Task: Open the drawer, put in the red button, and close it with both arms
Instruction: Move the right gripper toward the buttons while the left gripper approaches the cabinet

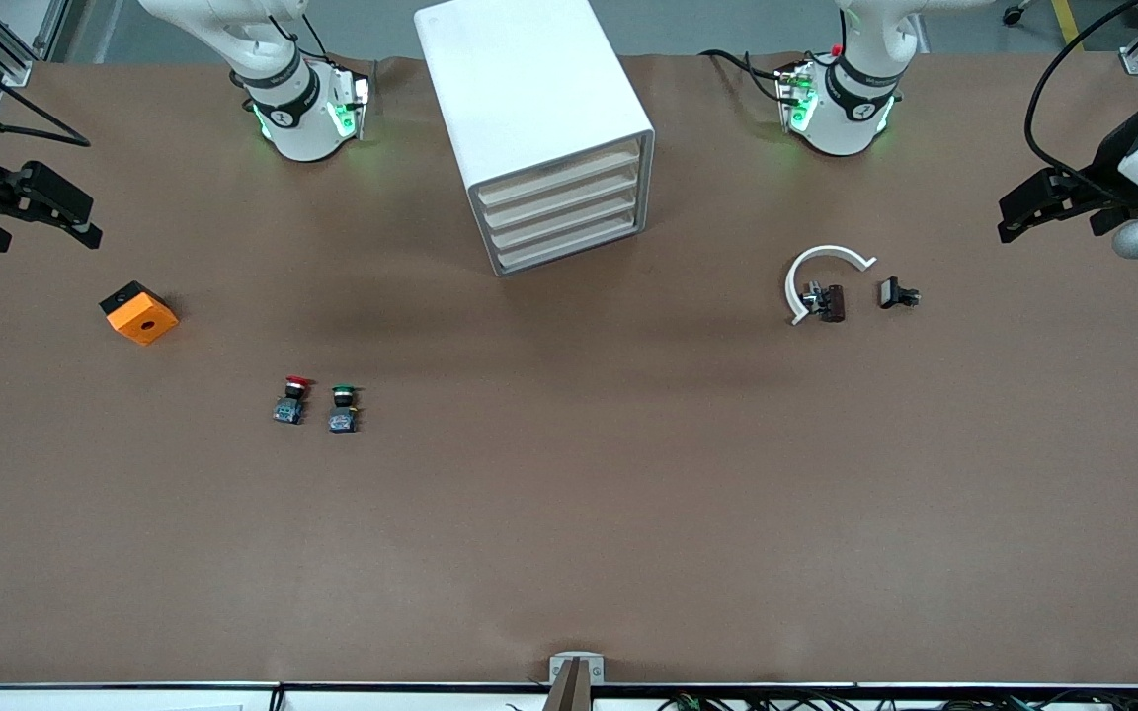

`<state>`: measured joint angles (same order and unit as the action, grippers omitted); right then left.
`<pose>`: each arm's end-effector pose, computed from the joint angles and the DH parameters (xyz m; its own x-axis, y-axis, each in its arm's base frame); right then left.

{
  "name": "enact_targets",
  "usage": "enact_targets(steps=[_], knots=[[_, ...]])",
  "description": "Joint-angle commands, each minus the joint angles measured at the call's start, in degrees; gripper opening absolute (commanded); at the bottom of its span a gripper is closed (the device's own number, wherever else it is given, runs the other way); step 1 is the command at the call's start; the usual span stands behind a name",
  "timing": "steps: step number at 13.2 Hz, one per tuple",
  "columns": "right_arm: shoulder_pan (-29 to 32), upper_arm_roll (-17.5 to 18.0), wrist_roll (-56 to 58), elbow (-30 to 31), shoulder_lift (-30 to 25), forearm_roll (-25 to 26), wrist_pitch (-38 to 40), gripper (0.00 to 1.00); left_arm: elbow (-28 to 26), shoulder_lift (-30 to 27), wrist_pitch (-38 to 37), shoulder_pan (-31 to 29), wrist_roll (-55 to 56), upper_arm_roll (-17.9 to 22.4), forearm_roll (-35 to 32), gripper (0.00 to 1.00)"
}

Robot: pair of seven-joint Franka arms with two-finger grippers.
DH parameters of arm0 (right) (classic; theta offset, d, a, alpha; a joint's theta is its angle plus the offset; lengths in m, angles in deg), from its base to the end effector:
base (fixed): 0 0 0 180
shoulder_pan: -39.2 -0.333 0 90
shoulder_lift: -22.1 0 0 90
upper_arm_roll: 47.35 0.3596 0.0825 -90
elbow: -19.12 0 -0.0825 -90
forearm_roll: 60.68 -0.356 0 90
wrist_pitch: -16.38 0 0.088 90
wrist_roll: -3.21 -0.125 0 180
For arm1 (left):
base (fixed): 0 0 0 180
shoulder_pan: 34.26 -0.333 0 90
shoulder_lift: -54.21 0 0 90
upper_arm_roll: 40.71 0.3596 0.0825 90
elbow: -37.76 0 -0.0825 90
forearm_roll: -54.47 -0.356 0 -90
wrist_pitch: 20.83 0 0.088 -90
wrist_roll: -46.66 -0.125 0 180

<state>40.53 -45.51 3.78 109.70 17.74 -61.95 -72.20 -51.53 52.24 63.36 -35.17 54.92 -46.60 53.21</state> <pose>0.4977 0.0081 0.6824 0.9990 0.0194 0.0413 0.0202 -0.9996 -0.0193 0.5012 -0.0419 0.6646 0.9969 0.0598 -0.0505 0.0581 -0.9978 -0.0331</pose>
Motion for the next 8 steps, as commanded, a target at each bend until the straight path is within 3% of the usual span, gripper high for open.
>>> enact_targets(steps=[1, 8], knots=[[-0.54, -0.08, 0.13, -0.85, 0.14, 0.83, 0.51, 1.00, 1.22, 0.91, -0.17, -0.32, -0.26, 0.09, 0.03, 1.00], [-0.63, -0.08, 0.04, -0.85, 0.58, 0.83, 0.24, 1.00, 4.64, 10.40, 2.80, 0.65, -0.79, -0.18, 0.65, 1.00]])
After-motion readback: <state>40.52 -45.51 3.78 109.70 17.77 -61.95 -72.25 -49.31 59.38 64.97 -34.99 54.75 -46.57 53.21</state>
